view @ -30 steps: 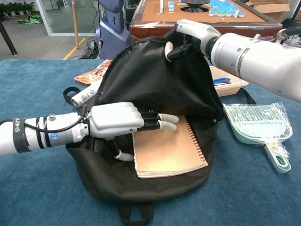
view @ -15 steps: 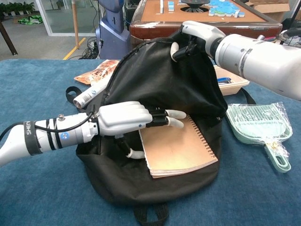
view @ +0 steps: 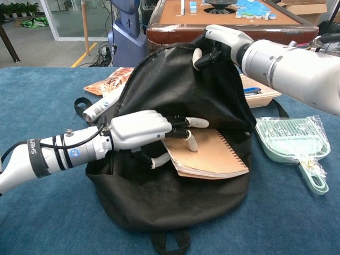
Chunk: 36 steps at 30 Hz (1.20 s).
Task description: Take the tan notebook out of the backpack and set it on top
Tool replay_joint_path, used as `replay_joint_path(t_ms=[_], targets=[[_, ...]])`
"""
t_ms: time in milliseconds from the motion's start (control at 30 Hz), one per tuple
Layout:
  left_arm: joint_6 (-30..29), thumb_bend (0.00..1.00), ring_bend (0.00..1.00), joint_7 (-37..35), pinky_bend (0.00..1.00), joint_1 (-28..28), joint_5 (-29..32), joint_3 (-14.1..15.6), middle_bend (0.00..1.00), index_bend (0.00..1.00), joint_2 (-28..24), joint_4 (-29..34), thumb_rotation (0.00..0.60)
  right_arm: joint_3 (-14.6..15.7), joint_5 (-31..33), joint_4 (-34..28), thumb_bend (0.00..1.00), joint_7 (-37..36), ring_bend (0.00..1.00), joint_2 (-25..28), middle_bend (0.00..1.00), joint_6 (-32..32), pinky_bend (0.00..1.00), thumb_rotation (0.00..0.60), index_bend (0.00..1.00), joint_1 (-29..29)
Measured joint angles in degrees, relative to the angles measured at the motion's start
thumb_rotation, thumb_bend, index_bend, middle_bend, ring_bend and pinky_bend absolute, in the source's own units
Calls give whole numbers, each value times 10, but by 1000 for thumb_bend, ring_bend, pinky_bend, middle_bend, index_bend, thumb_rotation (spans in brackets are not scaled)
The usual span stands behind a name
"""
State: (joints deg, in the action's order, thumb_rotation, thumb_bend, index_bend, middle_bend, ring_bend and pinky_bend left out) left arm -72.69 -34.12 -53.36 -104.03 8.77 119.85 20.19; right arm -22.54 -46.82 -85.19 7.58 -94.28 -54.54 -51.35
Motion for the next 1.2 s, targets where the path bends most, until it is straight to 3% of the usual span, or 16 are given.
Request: replay_joint_path(t_ms=[100,200,333,633,1000,1100,1200], targets=[[-13,556,156,-10,113,3,2,-1,276,478,-2,7,600,0,3,3,958,3,36,-1,324,-1,0,600,631,-1],[-33,563,312,-27,118,9,5,-3,454,569,-4,15,600,-1,6,7,959,3,36,-2,324,-2,0,600,631,-1],[-71,567,422,-55,141,18,9,-7,593,608,-13,33,600,0,6,11,958,4,36,-3,323,-3,0,600,631,-1],[-128,567,498,-103,167,36,8,-8,682,619,-72,142,600,6,4,25,958,-5,36,-7,319,6,0,600,631,4],[-177,567,519,-100,217,59,22,-32,697,620,-200,374,600,23,-36,17,958,-34,36,8,291,28,0,600,631,18],[-183,567,519,-80,217,70,31,-42,697,619,-248,437,600,32,-60,10,912,-44,36,16,278,35,0,600,624,22],[-187,567,519,-52,217,83,42,-54,698,614,-291,475,600,46,-98,2,782,-56,27,24,250,41,0,600,559,27]])
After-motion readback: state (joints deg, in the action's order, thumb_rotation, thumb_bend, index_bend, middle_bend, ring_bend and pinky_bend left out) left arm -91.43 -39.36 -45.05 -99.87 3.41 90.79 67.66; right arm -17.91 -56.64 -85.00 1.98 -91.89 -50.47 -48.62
